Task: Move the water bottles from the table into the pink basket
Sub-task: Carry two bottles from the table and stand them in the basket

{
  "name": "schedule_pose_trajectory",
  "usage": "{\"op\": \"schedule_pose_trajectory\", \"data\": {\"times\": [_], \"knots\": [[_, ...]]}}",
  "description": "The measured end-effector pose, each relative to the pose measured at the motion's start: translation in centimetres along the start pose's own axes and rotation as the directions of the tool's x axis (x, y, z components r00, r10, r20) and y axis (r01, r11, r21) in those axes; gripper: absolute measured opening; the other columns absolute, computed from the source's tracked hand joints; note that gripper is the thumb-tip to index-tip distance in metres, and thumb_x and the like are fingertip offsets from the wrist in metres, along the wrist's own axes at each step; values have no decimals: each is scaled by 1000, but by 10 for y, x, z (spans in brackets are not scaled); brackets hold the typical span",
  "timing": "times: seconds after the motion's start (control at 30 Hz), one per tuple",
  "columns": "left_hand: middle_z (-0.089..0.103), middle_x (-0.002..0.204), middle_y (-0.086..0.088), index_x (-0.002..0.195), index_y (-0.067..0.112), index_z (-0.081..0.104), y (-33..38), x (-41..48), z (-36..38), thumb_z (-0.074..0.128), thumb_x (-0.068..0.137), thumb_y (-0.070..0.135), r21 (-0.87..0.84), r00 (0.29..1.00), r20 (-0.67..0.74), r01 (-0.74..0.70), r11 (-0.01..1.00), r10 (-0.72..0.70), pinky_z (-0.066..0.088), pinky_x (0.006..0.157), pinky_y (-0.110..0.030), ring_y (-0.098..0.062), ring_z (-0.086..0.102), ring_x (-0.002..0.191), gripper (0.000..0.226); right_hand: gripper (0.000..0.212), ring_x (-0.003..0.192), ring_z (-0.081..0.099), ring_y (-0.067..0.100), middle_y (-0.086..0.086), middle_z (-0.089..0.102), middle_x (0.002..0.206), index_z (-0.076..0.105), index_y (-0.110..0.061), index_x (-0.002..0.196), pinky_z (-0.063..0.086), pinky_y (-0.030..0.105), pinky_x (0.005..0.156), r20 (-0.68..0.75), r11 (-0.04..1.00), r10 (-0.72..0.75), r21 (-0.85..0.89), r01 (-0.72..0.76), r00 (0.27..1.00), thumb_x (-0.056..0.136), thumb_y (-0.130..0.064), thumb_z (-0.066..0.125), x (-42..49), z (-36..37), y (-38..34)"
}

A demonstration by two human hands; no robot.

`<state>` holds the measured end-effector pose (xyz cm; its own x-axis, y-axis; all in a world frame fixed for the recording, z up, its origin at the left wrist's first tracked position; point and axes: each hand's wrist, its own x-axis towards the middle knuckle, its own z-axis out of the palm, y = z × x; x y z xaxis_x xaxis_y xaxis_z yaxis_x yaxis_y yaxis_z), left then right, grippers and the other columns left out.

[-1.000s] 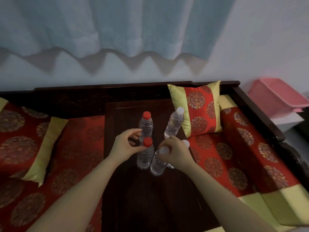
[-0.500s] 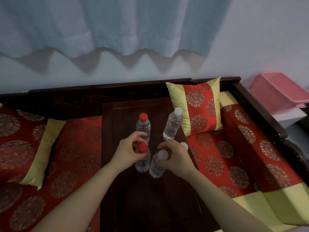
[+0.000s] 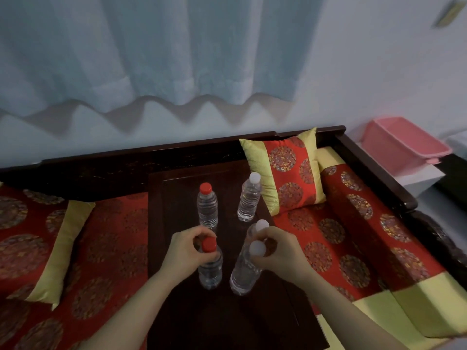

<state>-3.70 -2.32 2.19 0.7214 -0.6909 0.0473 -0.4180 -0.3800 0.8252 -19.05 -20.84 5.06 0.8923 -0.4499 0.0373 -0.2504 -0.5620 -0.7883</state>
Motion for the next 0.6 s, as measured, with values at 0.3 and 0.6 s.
{"op": "schedule_pose_trajectory", "data": {"times": [0.3, 0.6], "knots": [[73, 91, 16, 96, 30, 58, 44, -20, 14, 90, 54, 20, -175, 993, 19, -112, 978, 117, 55, 78, -20, -4, 70, 86, 54, 38, 73, 62, 8, -9, 71, 86, 72, -30, 92, 50, 18, 63, -42, 998, 47, -45, -49, 998, 56, -26, 81, -41, -37, -4], [74, 80, 7, 85, 22, 66, 117, -55, 71, 89, 55, 15, -166, 962, 147, -204, 965, 229, 57, 75, -35, -8, 70, 78, 38, 25, 74, 62, 11, -8, 69, 84, 70, -32, 81, 53, 31, 67, -168, 981, 178, -48, -188, 970, 62, -18, 81, -125, -117, 15]]}}
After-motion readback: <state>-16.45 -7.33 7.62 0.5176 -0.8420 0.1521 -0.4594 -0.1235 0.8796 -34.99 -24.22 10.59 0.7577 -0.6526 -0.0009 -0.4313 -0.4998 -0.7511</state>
